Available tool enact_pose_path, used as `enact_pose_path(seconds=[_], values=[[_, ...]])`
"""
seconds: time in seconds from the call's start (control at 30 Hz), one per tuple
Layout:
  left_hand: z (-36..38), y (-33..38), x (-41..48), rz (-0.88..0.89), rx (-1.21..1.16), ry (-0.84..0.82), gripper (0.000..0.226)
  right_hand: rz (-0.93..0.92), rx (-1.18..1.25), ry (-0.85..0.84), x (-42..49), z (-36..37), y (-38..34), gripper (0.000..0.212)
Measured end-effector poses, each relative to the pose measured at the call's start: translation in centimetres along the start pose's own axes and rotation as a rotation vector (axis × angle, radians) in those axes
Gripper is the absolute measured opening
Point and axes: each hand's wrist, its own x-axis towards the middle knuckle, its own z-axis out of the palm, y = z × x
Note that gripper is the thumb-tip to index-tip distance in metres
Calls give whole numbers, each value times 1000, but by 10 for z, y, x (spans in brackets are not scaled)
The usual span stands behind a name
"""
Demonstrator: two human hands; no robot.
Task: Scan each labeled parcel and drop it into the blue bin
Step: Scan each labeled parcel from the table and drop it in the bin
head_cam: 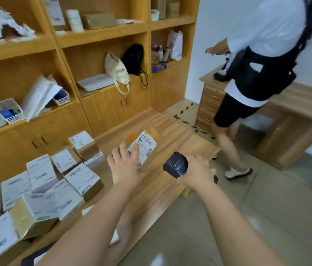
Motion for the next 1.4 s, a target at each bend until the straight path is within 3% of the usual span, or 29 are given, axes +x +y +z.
enact_pose_path(seconds=[0.3, 0.53, 1.07, 1.4], values=[[29, 124, -33, 412, -364, -251, 94, 475, 159, 214, -57, 12, 107, 76], [12, 243, -95, 669, -469, -298, 97, 772, 279, 448, -133, -21, 206, 83], [-50, 567, -285, 891, -622, -398, 91, 1022, 359, 716, -316, -144, 493, 83], [-36, 719, -363, 1041, -453, -503, 92, 1228, 484, 738, -372, -155, 638, 90]])
